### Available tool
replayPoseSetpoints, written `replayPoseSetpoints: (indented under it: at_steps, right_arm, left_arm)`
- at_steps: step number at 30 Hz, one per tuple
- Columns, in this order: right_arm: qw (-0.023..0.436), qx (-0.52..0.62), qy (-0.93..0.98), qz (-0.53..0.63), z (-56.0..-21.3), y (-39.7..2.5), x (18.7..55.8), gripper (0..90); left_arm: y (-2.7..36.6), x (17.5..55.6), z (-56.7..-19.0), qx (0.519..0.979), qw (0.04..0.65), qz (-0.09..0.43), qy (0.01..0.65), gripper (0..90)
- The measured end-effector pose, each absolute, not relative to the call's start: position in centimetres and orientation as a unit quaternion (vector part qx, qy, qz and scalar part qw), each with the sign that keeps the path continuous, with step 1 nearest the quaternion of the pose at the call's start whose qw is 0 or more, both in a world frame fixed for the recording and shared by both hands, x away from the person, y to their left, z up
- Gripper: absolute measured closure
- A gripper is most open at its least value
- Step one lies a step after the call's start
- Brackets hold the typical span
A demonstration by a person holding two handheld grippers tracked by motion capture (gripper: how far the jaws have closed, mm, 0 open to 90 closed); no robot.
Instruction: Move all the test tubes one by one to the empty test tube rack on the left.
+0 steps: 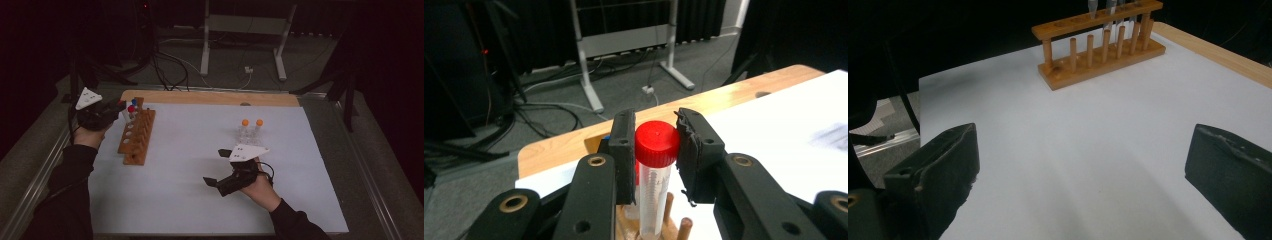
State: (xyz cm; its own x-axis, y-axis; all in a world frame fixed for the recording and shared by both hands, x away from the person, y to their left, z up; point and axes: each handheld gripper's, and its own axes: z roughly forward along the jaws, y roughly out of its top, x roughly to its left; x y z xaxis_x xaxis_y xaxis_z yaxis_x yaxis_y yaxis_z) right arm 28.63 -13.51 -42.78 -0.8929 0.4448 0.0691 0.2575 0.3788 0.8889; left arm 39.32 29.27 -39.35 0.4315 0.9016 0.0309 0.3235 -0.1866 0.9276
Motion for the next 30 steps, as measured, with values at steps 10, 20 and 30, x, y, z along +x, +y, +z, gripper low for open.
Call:
replayPoseSetpoints:
  at_steps: [10,20,30]
  right_arm:
    - [0.091,0.212,0.826,0.515,-42.7,-13.6,28.6,0.9]
    - [0.090,0.210,0.826,0.515,-42.7,-13.6,28.6,0.9]
    - [0.088,0.208,0.828,0.513,-42.7,-13.7,28.6,0.9]
  left_arm:
    - [29.2,39.5,-42.1,0.714,0.448,0.294,0.450,71.7]
    - [29.0,39.5,-43.9,0.722,0.436,0.286,0.455,71.6]
    - [29.0,39.4,-44.1,0.720,0.436,0.287,0.458,71.4]
